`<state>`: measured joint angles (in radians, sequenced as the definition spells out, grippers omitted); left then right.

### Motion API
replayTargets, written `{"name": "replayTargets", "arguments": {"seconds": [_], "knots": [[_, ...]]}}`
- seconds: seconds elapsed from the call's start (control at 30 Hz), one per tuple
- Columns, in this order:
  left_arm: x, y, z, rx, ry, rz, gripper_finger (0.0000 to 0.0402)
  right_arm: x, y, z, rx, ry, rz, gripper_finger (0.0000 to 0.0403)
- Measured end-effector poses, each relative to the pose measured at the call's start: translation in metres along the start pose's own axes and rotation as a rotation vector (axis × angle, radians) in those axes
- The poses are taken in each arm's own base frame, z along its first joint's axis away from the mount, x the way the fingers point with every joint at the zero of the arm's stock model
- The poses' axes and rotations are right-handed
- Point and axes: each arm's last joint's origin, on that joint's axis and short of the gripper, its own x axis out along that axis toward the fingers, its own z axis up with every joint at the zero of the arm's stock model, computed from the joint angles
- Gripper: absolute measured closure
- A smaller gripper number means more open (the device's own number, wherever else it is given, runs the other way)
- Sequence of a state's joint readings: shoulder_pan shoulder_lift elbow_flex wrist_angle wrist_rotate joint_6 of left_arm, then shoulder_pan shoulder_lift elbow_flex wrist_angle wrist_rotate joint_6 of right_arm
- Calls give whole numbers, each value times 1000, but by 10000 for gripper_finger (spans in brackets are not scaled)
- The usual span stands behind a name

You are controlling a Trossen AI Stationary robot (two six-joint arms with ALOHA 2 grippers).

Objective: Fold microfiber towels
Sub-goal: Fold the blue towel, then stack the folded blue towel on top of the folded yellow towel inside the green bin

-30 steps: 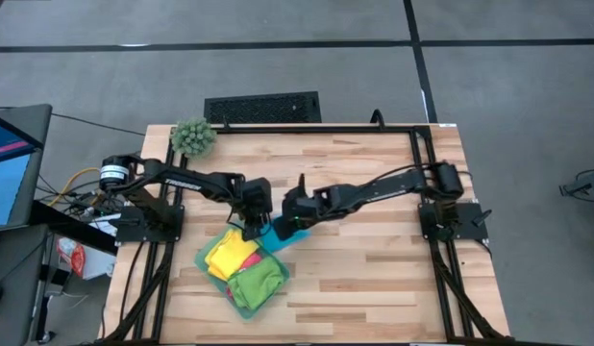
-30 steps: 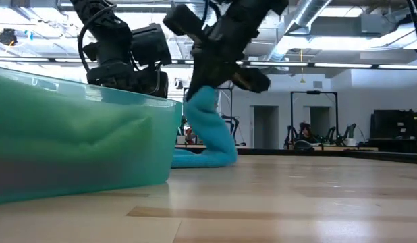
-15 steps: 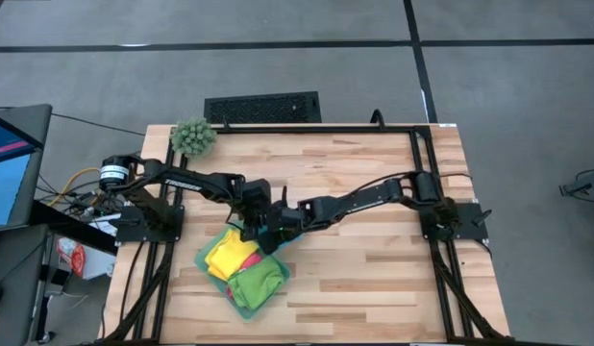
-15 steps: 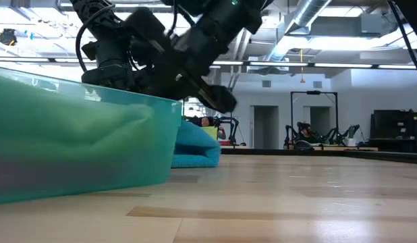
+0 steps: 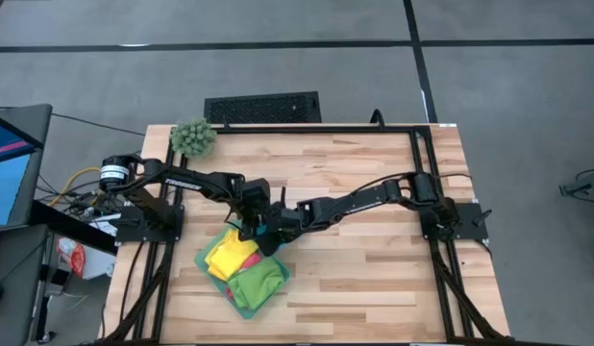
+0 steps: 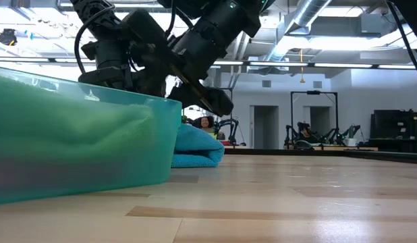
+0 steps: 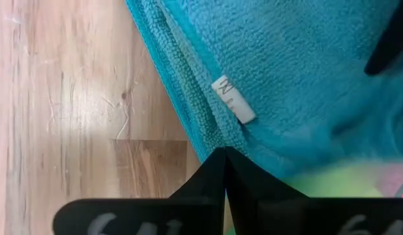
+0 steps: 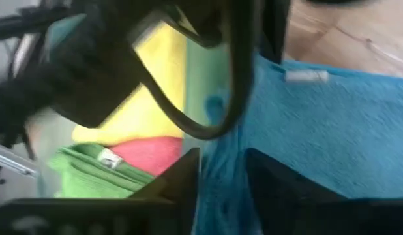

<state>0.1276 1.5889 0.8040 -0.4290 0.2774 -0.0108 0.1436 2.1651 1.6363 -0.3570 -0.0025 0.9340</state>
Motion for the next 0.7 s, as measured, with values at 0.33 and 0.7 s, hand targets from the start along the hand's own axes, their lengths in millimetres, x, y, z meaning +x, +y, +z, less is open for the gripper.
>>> {"name": "replayTargets", "arguments": {"seconds": [0.33, 0.7], "knots": [[-17, 2, -5, 33, 13, 40, 401, -11, 8, 6, 2, -53, 54, 180], [-82, -15, 7, 114, -354, 28, 401, -59, -13, -1, -17, 23, -307, 197]]}}
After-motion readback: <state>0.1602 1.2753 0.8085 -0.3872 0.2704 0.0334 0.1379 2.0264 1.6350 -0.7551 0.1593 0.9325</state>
